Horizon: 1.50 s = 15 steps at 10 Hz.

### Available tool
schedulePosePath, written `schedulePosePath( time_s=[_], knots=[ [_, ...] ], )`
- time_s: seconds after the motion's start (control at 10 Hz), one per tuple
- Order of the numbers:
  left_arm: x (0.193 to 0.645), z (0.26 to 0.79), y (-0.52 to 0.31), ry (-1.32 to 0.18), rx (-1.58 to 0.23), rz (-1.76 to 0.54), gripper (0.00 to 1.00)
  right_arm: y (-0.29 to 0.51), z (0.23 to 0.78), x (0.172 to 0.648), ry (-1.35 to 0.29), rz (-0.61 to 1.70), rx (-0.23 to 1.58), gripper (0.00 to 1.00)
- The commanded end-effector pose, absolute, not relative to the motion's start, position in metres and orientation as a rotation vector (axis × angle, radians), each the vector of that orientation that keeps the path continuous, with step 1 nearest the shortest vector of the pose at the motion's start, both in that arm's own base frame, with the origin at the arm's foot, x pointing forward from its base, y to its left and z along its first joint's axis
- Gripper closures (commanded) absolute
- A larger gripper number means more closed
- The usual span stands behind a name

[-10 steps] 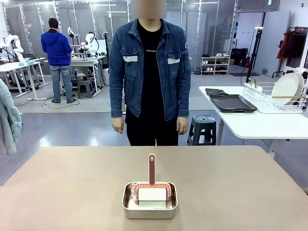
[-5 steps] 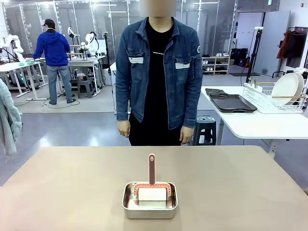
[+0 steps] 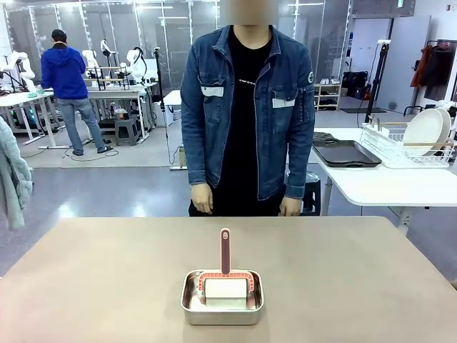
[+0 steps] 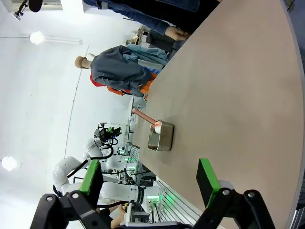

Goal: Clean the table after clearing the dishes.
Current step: Place the Lint Roller back on top of the Airtight Container.

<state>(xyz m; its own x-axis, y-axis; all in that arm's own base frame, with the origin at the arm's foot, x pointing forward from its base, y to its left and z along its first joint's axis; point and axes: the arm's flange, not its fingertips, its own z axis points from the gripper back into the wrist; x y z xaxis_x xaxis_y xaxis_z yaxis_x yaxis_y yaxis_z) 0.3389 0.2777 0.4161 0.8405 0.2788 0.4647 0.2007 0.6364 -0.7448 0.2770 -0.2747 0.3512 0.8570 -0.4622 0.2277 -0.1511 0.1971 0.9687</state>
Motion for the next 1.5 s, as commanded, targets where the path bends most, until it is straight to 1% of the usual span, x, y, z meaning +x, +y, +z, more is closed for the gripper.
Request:
schedulePosePath(
  time_s=[0.0, 1.4],
  knots=[
    [0.3358, 0.4174, 0.2778, -0.605, -0.881, 0.053, 0.00, -0.2762, 0.3537, 0.2796, -0.547, -0.229, 1.380, 0.00],
    [0.3358, 0.4174, 0.2778, -0.605, -0.881, 0.053, 0.00, -0.2762, 0.3537, 0.2796, -0.547, -0.229, 1.380, 0.00]
  ],
)
